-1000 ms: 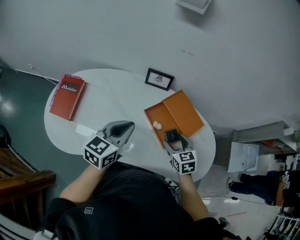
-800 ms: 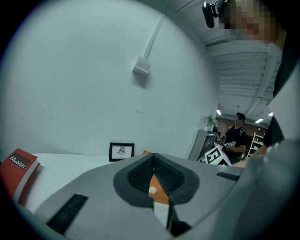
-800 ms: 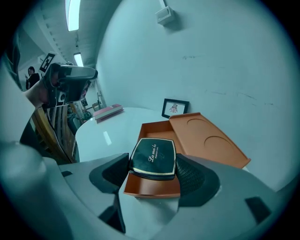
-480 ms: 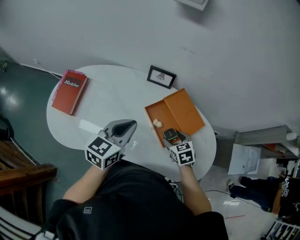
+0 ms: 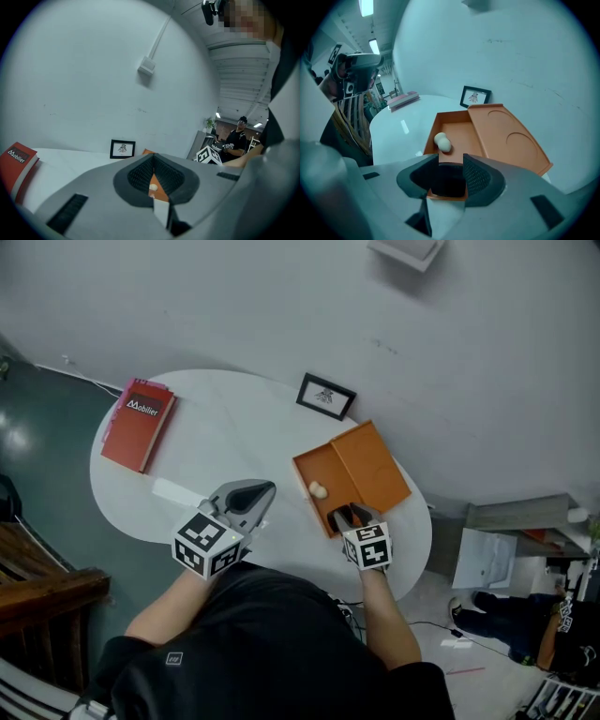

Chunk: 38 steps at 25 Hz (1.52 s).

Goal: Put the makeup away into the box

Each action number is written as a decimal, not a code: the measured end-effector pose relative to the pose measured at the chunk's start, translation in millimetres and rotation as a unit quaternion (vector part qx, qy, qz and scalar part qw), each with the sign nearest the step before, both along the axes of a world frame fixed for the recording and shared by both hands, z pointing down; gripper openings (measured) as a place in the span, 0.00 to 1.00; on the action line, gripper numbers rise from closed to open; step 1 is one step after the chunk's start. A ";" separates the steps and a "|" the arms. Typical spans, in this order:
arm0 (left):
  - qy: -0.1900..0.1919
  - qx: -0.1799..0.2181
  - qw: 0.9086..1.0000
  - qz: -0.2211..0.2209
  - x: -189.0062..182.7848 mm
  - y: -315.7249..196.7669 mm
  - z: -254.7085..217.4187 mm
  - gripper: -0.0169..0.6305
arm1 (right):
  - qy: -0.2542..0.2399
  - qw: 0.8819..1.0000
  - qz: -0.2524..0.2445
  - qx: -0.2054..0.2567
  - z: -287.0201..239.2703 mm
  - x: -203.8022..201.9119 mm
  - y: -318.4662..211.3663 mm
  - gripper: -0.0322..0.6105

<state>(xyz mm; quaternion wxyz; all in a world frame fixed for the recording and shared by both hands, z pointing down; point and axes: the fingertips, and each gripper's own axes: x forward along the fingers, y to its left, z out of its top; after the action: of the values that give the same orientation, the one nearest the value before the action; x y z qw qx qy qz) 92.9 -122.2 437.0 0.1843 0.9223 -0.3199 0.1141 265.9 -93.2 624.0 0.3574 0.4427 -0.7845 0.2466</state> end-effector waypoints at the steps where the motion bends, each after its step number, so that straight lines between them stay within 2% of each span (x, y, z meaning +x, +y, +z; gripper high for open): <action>1: 0.000 -0.001 1.000 0.002 0.3 -1.2 0.3 0.05 | -0.013 1.000 0.010 0.009 -7.1 3.0 -0.7 0.33; 4: 0.002 0.001 1.000 0.008 2.6 -4.2 -1.3 0.05 | -0.059 0.996 0.041 0.047 -36.3 12.4 -5.9 0.33; 9: 0.003 0.017 1.000 0.018 8.2 -7.5 -13.6 0.05 | -0.097 0.987 0.067 0.107 -86.5 24.0 -15.8 0.26; 16: 0.005 0.061 0.998 0.029 15.0 -17.1 -53.9 0.05 | -0.161 0.966 0.055 0.197 -175.5 8.0 -33.8 0.18; 20: 0.003 0.091 0.995 0.038 16.8 -22.3 -78.3 0.05 | -0.194 0.949 0.042 0.246 -224.9 -6.3 -42.8 0.15; 23: 0.004 0.113 0.993 0.037 15.6 -31.2 -95.6 0.05 | -0.217 0.931 0.034 0.290 -262.6 -14.0 -51.1 0.12; 30: 0.012 0.166 0.986 0.021 4.1 -44.4 -149.5 0.05 | -0.228 0.897 0.010 0.379 -341.2 -27.1 -53.1 0.11; 34: 0.032 0.185 0.982 0.006 -4.0 -42.6 -172.3 0.05 | -0.278 0.869 0.010 0.409 -378.6 -33.4 -41.4 0.11; 36: 0.042 0.182 0.982 -0.003 -10.3 -48.2 -174.6 0.05 | -0.278 0.863 0.015 0.422 -384.8 -33.9 -39.6 0.11; 38: 0.054 0.173 0.983 -0.014 -15.8 -58.7 -174.4 0.05 | -0.269 0.864 0.028 0.424 -379.2 -31.0 -43.8 0.11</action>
<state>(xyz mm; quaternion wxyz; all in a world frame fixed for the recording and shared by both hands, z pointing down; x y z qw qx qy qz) 77.1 -181.0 262.5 0.0403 0.9405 -0.3373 0.0044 234.9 -137.0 244.8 -0.0969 0.4896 -0.8665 0.0097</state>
